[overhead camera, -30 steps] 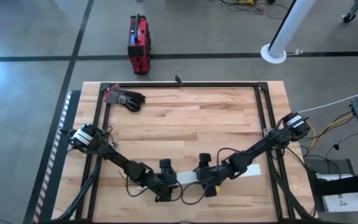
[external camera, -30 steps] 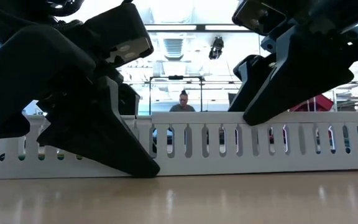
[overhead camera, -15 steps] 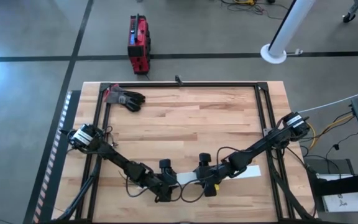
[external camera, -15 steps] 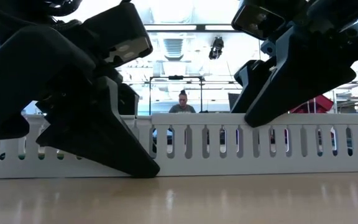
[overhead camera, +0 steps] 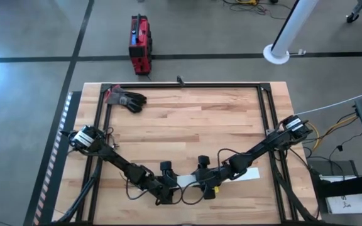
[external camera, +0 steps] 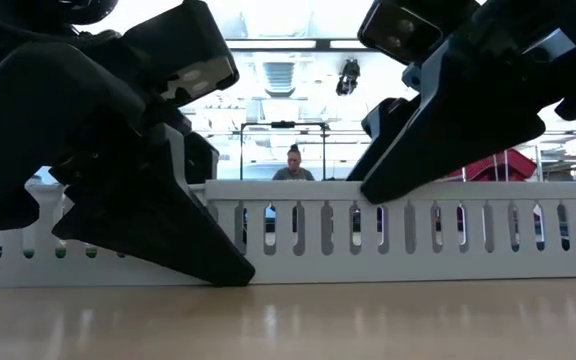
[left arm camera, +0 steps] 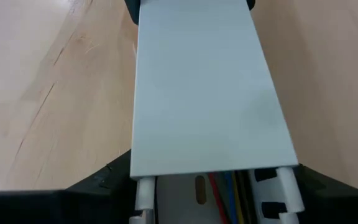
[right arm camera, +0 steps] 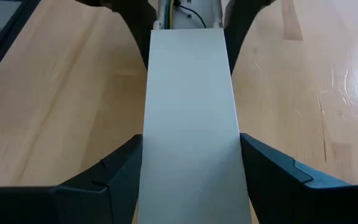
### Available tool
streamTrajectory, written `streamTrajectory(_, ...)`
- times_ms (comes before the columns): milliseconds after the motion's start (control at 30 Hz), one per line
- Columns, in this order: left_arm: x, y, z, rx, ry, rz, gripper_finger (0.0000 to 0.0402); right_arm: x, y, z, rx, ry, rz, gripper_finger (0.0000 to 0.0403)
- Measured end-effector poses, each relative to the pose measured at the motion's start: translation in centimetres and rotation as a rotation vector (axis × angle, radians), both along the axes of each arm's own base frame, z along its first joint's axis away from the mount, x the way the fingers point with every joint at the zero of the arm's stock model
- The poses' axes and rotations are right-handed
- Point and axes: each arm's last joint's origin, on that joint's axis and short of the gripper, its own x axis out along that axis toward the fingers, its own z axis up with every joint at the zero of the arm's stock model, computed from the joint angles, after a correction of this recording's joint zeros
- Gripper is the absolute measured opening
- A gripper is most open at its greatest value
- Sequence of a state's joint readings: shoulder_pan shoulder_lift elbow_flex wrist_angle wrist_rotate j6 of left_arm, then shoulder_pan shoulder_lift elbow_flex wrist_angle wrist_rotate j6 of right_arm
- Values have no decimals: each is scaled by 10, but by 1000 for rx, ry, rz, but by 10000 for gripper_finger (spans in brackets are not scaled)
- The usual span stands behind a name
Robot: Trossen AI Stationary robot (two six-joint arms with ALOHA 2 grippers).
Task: Ziptie cables
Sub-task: Close the white cable duct cover
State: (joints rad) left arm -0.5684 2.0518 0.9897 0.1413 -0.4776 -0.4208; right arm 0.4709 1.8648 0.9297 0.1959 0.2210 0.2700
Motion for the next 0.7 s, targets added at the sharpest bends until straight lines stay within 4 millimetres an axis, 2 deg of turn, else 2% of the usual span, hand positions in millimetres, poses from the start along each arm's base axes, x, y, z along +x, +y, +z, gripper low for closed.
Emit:
streamTrajectory(167, 1, 0, 1, 12, -19, -14, 240, 4, 2, 4, -8, -14, 17, 218)
streamTrajectory(467, 3, 0, 5, 5, -43, -12, 224, 8, 1, 7, -22, -38, -14, 218)
streamTrajectory(700, 8, 1, 9, -23, -77, -1, 239, 12, -1, 9, -1, -47, -38, 218)
